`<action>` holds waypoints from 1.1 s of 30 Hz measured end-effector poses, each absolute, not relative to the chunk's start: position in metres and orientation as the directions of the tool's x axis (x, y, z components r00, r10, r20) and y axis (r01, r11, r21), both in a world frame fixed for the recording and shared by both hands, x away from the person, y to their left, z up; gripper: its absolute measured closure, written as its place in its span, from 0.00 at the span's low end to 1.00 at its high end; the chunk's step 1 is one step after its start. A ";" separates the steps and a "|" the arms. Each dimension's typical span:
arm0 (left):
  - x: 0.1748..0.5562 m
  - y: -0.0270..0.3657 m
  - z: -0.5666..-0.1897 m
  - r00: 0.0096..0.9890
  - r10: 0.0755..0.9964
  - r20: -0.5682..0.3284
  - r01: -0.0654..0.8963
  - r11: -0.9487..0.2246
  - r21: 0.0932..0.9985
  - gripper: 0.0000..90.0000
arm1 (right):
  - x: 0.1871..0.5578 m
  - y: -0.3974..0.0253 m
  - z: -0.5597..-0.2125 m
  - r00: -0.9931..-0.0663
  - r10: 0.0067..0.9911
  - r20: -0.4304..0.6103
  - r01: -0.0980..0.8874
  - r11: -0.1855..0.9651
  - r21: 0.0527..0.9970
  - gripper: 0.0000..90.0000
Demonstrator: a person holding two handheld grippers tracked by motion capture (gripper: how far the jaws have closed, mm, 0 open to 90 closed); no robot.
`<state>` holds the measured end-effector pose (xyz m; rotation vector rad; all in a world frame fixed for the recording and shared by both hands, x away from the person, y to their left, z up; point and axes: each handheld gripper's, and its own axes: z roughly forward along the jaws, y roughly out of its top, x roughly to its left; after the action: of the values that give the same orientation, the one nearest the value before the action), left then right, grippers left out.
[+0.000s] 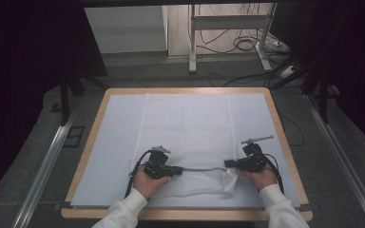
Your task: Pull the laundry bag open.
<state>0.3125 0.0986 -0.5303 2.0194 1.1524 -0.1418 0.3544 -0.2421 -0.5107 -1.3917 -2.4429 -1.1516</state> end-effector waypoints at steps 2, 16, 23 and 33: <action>0.313 0.103 -0.531 0.573 0.684 -0.451 0.772 -0.267 0.577 0.97 | 0.354 -0.243 -0.511 -0.573 0.703 0.421 0.774 0.296 0.560 0.99; 0.309 0.116 -0.532 0.559 0.693 -0.456 0.778 -0.248 0.577 0.97 | 0.355 -0.244 -0.512 -0.575 0.701 0.422 0.775 0.303 0.554 0.99; 0.309 0.124 -0.531 0.552 0.696 -0.460 0.782 -0.241 0.575 0.97 | 0.355 -0.244 -0.512 -0.576 0.697 0.426 0.774 0.298 0.558 0.99; 0.306 0.137 -0.532 0.535 0.708 -0.461 0.788 -0.220 0.575 0.97 | 0.354 -0.243 -0.512 -0.578 0.697 0.425 0.773 0.299 0.560 0.98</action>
<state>0.3061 0.1368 -0.5321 1.9722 1.2140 -0.1266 0.3542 -0.2434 -0.5120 -1.3907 -2.4497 -1.1465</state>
